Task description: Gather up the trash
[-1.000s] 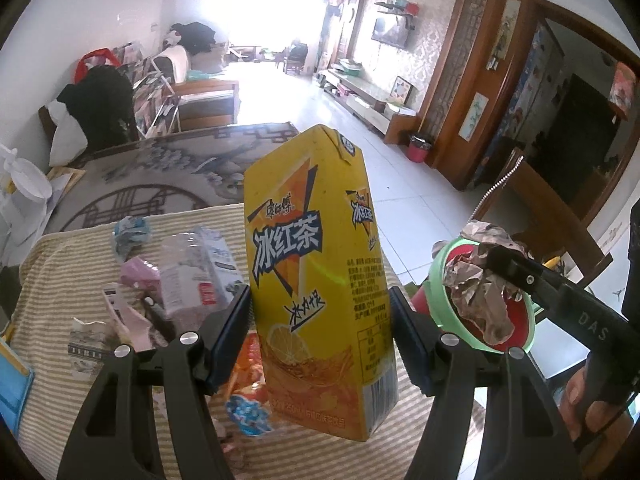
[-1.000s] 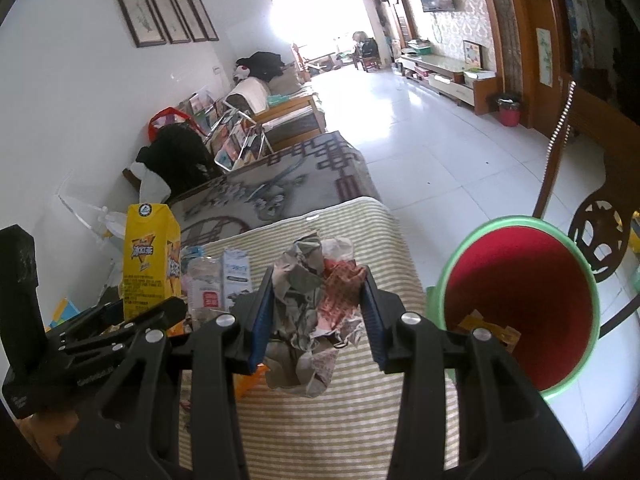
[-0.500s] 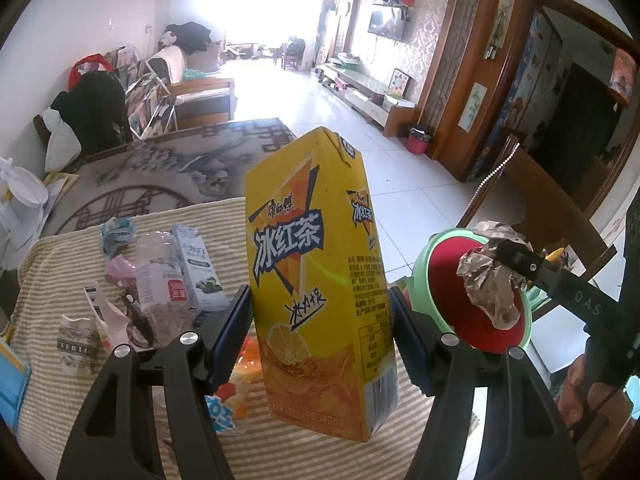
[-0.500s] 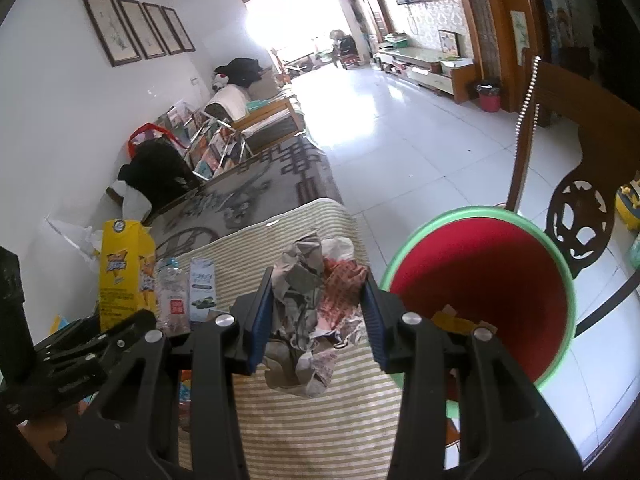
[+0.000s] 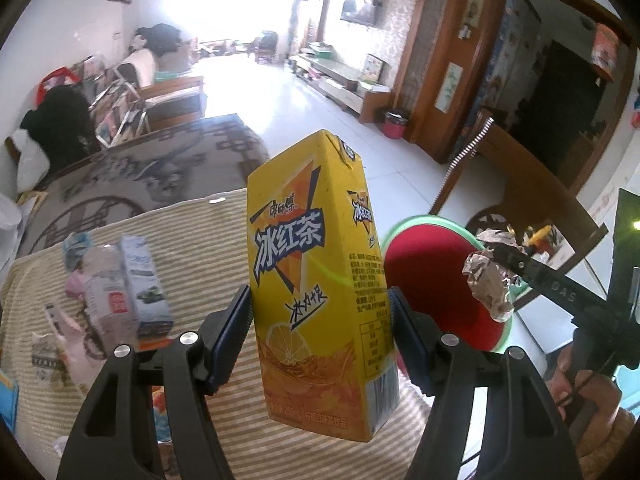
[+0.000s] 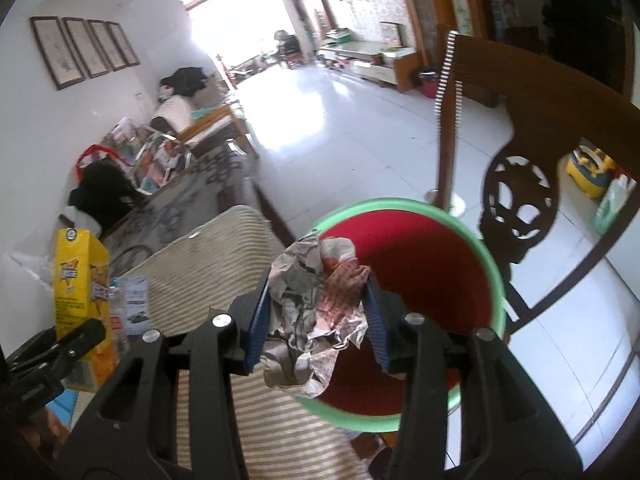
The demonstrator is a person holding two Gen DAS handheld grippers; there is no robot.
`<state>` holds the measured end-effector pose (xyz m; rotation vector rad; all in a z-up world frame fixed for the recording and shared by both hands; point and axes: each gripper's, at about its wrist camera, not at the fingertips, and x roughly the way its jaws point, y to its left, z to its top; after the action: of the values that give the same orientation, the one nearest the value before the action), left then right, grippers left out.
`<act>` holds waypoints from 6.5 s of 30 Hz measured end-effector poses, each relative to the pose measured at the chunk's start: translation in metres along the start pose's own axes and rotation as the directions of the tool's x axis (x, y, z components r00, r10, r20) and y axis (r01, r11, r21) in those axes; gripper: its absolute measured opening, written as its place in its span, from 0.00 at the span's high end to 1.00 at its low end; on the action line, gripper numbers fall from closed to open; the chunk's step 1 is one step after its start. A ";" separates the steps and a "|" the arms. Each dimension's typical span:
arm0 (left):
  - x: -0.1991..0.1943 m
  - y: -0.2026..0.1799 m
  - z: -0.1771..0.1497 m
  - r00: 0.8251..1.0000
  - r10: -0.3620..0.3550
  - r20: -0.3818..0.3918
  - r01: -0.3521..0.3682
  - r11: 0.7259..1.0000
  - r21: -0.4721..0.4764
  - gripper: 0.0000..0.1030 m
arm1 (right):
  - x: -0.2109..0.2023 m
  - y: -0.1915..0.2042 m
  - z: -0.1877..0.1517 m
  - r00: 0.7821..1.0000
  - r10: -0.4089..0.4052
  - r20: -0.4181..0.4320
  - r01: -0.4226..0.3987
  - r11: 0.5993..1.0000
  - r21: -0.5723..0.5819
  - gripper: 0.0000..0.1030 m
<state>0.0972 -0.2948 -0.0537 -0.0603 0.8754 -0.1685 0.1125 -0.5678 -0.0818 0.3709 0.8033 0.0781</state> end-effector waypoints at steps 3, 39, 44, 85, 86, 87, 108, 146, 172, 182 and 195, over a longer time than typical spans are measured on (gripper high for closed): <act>0.012 -0.016 0.002 0.999 -0.029 -0.021 0.030 0.999 0.031 0.38 | -0.001 -0.019 -0.003 0.999 -0.034 0.000 0.034 0.999 0.027 0.24; 0.034 -0.013 0.000 0.992 -0.110 -0.061 0.114 0.992 0.051 0.24 | -0.025 -0.003 -0.016 0.999 -0.034 0.010 0.034 0.999 0.041 0.22; 0.015 0.047 -0.014 0.998 -0.048 -0.040 0.046 0.998 -0.049 0.24 | -0.011 0.048 -0.022 1.000 0.012 -0.025 -0.012 0.999 -0.036 0.22; 0.050 0.398 -0.115 0.949 0.082 -0.303 -0.165 0.952 -0.259 0.60 | 0.038 0.326 -0.126 0.981 0.050 -0.186 -0.099 0.958 -0.268 0.21; 0.043 0.400 -0.116 0.954 0.085 -0.288 -0.167 0.948 -0.272 0.60 | 0.041 0.332 -0.128 0.978 0.055 -0.199 -0.110 0.954 -0.279 0.21; 0.038 0.402 -0.118 0.957 0.088 -0.278 -0.168 0.946 -0.278 0.60 | 0.047 0.341 -0.131 0.972 0.065 -0.225 -0.132 0.946 -0.297 0.21; -0.038 0.449 -0.144 0.972 0.150 -0.182 -0.215 0.882 -0.419 0.60 | 0.154 0.463 -0.227 0.826 -0.039 -0.562 -0.369 0.716 -0.593 0.21; -0.047 0.323 -0.081 0.993 0.099 -0.068 -0.113 0.959 -0.259 0.59 | 0.027 0.363 -0.116 0.948 0.225 -0.225 -0.305 0.844 -0.442 0.43; -0.026 0.219 -0.061 0.988 0.133 -0.075 -0.147 0.960 -0.237 0.59 | 0.021 0.268 -0.074 0.937 0.262 -0.229 -0.336 0.852 -0.401 0.42; -0.015 0.183 -0.050 0.989 0.121 -0.080 -0.135 0.971 -0.197 0.59 | 0.020 0.236 -0.060 0.942 0.257 -0.216 -0.323 0.871 -0.371 0.42; -0.008 0.144 -0.033 0.989 0.125 -0.073 -0.135 0.979 -0.151 0.59 | 0.017 0.199 -0.039 0.946 0.264 -0.187 -0.314 0.891 -0.330 0.42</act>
<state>0.0843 -0.1514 -0.0869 -0.1435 0.9518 0.0212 0.1111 -0.3675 -0.0478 0.1384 0.8461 0.5291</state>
